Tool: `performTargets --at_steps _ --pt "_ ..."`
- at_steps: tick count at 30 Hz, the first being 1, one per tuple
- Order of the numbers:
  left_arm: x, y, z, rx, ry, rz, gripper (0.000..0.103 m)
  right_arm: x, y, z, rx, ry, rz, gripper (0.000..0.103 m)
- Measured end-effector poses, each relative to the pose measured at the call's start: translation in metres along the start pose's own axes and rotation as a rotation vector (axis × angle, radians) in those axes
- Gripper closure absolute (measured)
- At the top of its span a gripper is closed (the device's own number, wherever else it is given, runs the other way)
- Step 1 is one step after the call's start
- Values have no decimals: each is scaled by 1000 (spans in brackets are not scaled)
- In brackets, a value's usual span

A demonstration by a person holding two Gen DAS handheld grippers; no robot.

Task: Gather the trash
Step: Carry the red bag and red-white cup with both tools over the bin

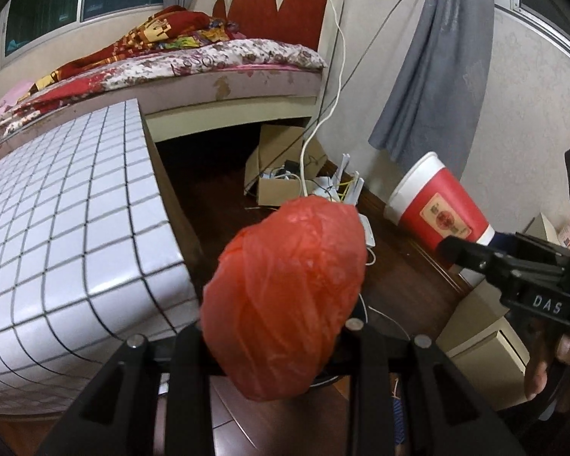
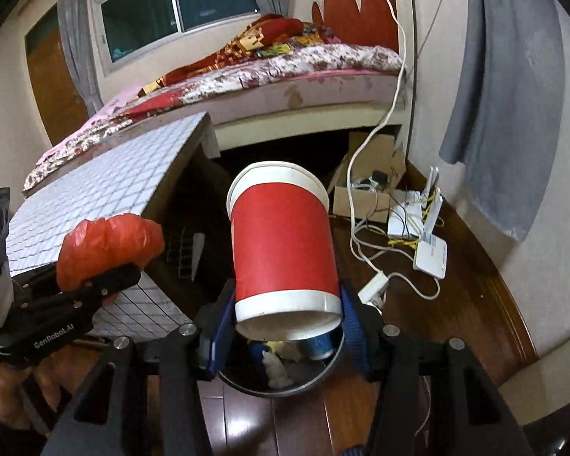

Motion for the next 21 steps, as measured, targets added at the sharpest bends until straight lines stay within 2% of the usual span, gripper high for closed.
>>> performTargets --at_steps 11,16,21 --pt "31 9 35 7 -88 2 71 32 17 32 0 -103 20 49" --pt "48 6 52 -9 -150 16 71 51 15 49 -20 -155 19 49" --pt "58 6 60 -14 -167 21 71 74 7 66 -67 -212 9 49"
Point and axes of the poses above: each gripper's, at about its wrist camera, not at the fingertips, and x roughly the way its jaws point, y to its right, z to its underside, the point moved 5 cm from there along x, roughly the way its jaws point, and after that the axes turned 13 degrees about y, right-handed, at the moved point
